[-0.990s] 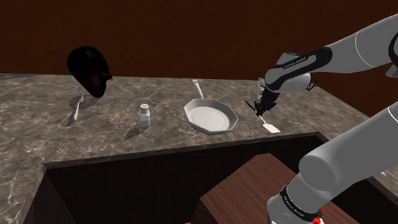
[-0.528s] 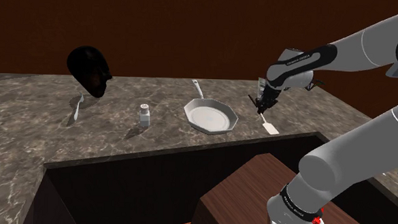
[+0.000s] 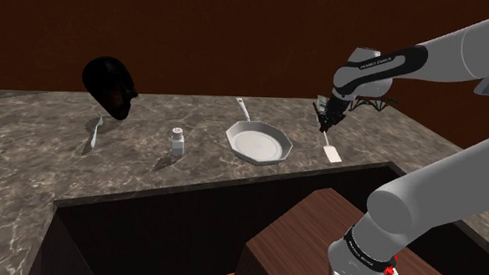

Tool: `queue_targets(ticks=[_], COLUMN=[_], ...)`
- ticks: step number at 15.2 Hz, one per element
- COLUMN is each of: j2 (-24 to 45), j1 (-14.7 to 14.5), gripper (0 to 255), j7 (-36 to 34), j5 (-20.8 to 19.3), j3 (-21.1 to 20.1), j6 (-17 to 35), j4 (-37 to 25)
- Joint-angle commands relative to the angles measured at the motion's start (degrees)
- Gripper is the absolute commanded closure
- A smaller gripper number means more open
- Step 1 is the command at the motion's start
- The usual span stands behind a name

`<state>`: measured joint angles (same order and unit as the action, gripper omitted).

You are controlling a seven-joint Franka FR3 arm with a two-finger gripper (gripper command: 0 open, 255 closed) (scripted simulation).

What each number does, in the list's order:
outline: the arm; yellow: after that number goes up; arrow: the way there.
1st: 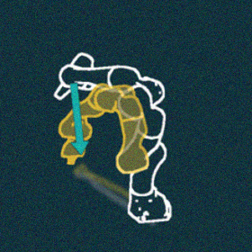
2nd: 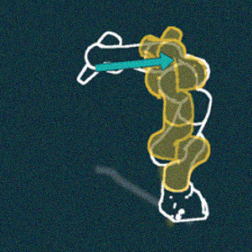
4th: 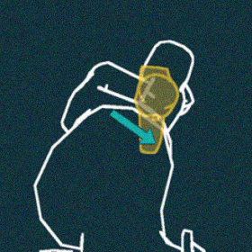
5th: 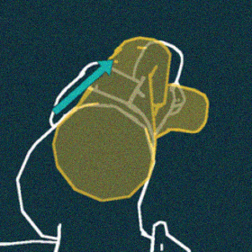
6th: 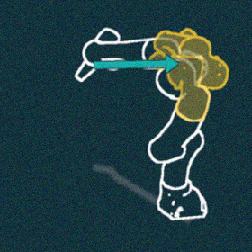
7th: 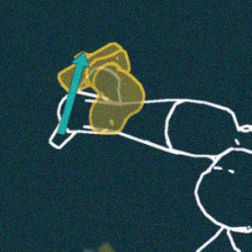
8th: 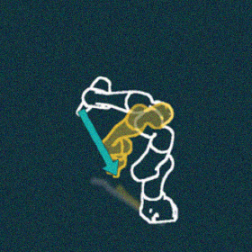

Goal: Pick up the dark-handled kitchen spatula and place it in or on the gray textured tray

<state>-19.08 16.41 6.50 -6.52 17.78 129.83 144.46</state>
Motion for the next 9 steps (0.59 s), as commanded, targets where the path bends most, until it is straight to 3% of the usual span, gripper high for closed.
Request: queue_targets(ticks=[1, 9], j2=[-0.86, -3.61], j1=[0.04, 0.1], gripper=[255, 255], j7=[-0.13, -0.48], j5=[-0.09, -0.21], j3=[-0.21, -0.99], j6=[-1.75, -8.55], j4=[-0.87, -4.96])
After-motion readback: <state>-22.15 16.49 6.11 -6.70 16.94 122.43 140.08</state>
